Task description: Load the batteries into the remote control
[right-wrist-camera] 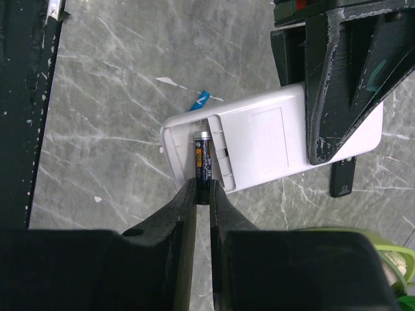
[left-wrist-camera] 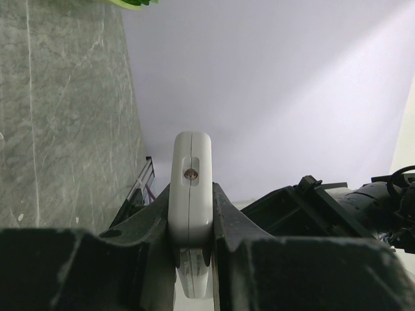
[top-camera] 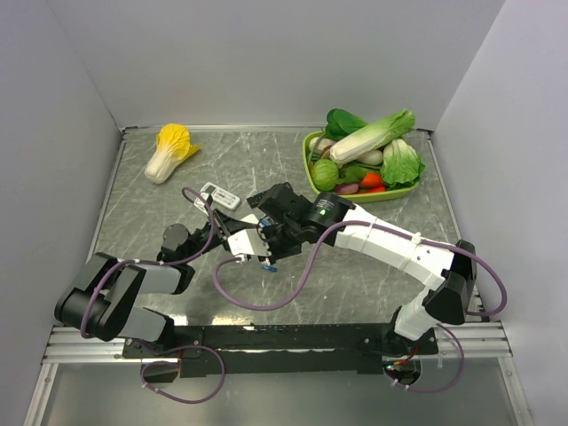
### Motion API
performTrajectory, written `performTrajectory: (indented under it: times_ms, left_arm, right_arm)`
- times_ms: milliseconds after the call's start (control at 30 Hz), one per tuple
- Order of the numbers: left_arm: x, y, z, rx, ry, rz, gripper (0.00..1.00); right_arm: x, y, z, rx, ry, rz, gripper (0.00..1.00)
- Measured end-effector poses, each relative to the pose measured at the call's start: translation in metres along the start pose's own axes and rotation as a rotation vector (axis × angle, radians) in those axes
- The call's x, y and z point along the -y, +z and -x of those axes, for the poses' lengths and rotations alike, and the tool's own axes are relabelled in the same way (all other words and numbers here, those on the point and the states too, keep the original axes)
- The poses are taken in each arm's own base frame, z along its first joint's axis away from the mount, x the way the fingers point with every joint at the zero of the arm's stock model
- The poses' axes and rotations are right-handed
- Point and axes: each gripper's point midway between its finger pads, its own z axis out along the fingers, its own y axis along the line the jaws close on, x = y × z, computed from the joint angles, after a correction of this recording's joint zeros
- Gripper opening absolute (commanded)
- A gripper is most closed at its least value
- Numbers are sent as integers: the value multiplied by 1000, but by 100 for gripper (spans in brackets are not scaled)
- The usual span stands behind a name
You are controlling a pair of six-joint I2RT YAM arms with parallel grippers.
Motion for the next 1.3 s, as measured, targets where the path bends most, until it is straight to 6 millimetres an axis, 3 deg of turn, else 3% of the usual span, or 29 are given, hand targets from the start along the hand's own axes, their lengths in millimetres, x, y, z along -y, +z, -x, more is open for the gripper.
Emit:
performTrajectory:
  times_ms: [500,1000,1300]
  left_arm:
    - [0,0,0,0,0,0,1]
    - [-2,0,2,10,20,4,1]
    - [-3,-1,4,23,25,8,1]
  right_arm:
    - [0,3,3,13,-8,-2,1]
    - [1,12,0,7,-14,-16,17]
    - [5,14,-3,-5,-20,-36,14]
